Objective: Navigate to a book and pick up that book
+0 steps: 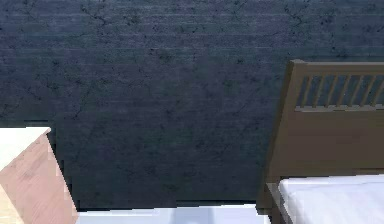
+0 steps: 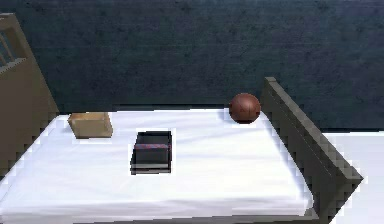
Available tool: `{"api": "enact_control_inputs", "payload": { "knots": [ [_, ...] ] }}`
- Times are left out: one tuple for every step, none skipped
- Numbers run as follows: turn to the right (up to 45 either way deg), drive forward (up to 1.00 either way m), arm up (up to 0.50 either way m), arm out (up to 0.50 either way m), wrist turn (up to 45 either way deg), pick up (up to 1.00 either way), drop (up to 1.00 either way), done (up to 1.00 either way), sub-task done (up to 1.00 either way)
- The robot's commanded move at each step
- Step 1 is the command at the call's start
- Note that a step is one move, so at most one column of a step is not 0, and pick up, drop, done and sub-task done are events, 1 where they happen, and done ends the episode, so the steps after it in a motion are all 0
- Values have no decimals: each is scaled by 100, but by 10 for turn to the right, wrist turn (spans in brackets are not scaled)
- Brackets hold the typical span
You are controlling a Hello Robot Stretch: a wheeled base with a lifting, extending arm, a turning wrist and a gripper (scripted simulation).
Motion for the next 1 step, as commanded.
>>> {"api": "enact_control_inputs", "payload": {
  "knots": [
    [-90, 0, 0, 0, 0, 0, 0, 0, 0]
  ]
}}
